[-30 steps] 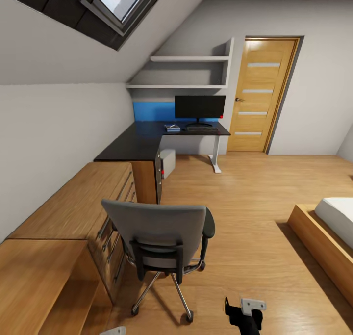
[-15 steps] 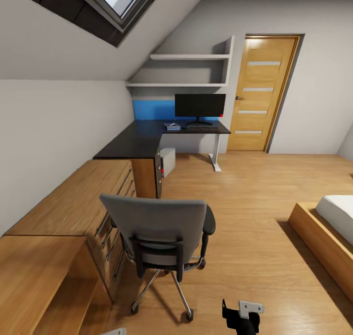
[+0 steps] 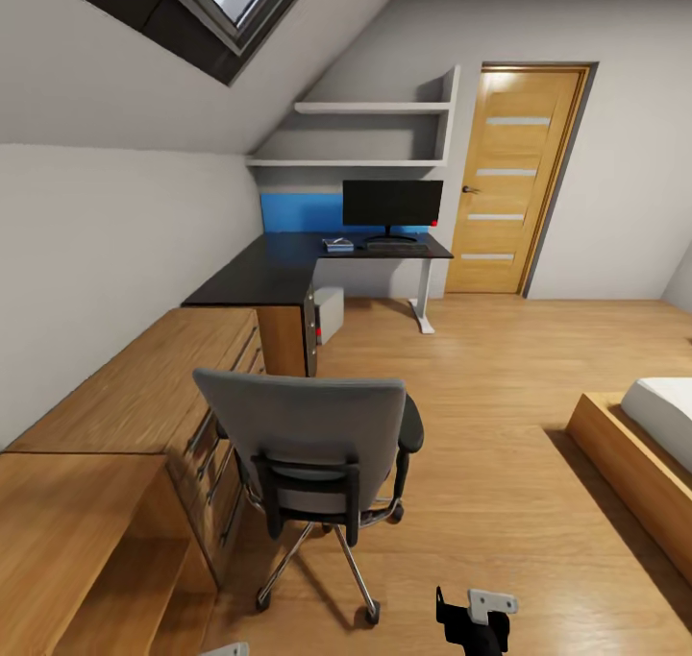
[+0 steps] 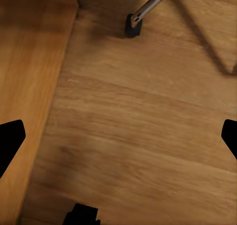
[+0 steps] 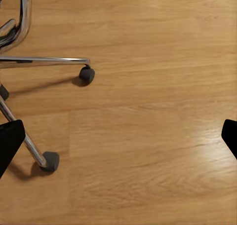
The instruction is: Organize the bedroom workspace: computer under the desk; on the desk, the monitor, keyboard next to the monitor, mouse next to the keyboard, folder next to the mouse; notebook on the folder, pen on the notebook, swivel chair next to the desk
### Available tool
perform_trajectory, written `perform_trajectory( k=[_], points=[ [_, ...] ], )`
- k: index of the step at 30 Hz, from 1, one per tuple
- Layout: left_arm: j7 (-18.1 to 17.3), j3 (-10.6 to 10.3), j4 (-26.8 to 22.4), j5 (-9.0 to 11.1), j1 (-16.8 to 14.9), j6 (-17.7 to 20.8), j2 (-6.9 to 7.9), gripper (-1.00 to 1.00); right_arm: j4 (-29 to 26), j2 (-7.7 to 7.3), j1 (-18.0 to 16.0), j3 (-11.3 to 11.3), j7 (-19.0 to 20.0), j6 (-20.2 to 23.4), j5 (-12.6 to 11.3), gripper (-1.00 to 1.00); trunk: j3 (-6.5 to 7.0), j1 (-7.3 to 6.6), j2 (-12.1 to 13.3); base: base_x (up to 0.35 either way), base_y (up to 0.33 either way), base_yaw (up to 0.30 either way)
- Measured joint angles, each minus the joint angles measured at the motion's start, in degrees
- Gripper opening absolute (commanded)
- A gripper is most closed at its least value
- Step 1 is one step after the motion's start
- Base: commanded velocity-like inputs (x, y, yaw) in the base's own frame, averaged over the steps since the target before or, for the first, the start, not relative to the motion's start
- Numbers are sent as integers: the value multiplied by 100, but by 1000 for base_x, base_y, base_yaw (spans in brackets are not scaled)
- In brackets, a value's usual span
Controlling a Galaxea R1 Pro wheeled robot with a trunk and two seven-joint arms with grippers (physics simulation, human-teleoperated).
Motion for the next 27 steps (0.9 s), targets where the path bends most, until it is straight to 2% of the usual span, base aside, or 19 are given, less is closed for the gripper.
perform_trajectory(
  k=[14, 27],
  points=[
    [-6, -28, -16, -31, 0, 3, -59, 100, -1, 9, 0, 0, 1, 1, 7, 100, -251, 308, -561, 0, 12, 0],
    [-12, -21, -16, -31, 0, 0, -51, 100, 0, 9, 0, 0, 0, 0, 7, 100, -485, 593, -1083, 0, 34, 0]
  ],
)
